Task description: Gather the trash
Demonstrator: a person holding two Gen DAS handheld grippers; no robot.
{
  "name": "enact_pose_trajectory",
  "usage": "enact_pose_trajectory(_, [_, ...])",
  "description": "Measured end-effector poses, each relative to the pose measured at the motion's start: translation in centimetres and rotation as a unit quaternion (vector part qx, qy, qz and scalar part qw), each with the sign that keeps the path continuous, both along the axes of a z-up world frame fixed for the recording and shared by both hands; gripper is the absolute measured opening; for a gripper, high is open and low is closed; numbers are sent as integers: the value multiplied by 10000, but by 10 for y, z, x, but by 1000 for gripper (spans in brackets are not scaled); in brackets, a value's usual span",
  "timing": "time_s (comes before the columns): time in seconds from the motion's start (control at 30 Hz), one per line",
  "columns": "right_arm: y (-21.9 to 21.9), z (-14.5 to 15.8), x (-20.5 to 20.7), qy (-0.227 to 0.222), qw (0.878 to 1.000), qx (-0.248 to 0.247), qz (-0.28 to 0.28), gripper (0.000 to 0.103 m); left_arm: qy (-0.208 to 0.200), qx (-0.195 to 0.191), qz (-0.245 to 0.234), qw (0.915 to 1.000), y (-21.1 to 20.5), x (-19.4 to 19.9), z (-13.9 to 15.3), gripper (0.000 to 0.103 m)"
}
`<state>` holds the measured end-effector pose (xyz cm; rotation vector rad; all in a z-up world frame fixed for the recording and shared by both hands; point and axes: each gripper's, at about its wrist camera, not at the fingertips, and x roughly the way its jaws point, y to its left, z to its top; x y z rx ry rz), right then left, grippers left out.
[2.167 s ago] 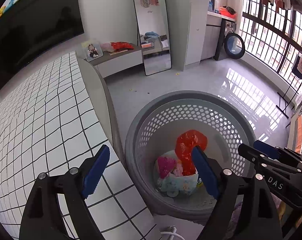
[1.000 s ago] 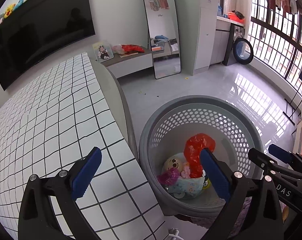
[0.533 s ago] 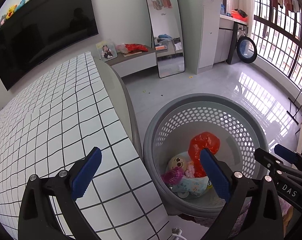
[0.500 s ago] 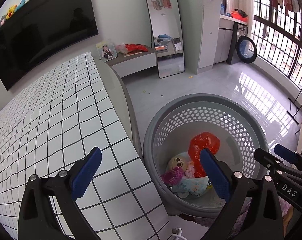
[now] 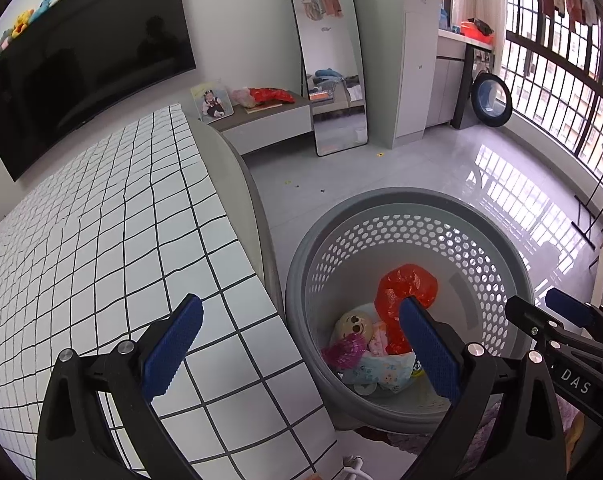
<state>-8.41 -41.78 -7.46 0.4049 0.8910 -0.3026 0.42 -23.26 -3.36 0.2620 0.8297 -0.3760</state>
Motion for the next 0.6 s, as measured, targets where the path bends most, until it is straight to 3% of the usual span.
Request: enact_pose_trajectory(0.6, [1, 1, 1, -25, 10000, 3, 41, 68, -11, -31, -31, 10000, 1, 0, 2, 97])
